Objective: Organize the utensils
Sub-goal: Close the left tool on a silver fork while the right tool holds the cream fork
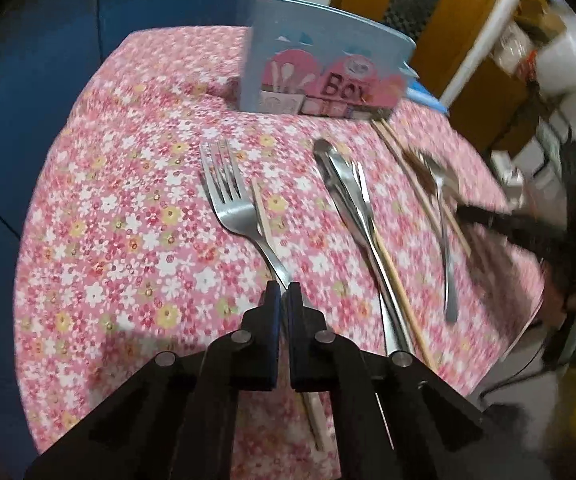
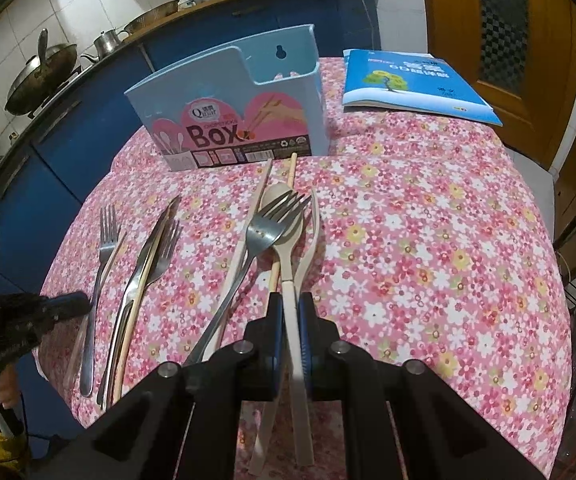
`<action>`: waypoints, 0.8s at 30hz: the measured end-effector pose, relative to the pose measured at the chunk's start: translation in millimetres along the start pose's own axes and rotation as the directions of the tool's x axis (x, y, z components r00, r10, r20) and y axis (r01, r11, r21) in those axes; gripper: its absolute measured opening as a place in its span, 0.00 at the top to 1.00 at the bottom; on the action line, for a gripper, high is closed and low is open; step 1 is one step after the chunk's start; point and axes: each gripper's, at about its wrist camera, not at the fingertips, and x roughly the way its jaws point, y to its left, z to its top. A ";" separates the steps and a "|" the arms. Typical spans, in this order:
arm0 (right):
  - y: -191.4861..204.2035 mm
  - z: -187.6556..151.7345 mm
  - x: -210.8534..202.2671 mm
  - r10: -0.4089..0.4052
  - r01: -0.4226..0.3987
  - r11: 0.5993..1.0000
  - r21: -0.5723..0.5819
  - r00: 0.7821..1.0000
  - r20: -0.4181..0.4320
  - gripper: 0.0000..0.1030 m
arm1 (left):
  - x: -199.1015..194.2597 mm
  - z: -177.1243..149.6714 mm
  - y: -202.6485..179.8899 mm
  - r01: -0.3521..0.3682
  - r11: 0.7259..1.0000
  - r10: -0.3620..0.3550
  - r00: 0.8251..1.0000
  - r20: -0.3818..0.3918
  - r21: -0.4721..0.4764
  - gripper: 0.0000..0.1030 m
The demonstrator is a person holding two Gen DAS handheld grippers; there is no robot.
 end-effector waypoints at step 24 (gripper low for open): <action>-1.0 0.8 5.1 0.001 -0.001 1.000 -0.011 1.000 -0.008 0.90 | 36.0 55.6 26.3 -0.009 0.996 0.023 0.986 0.163 -0.088 0.91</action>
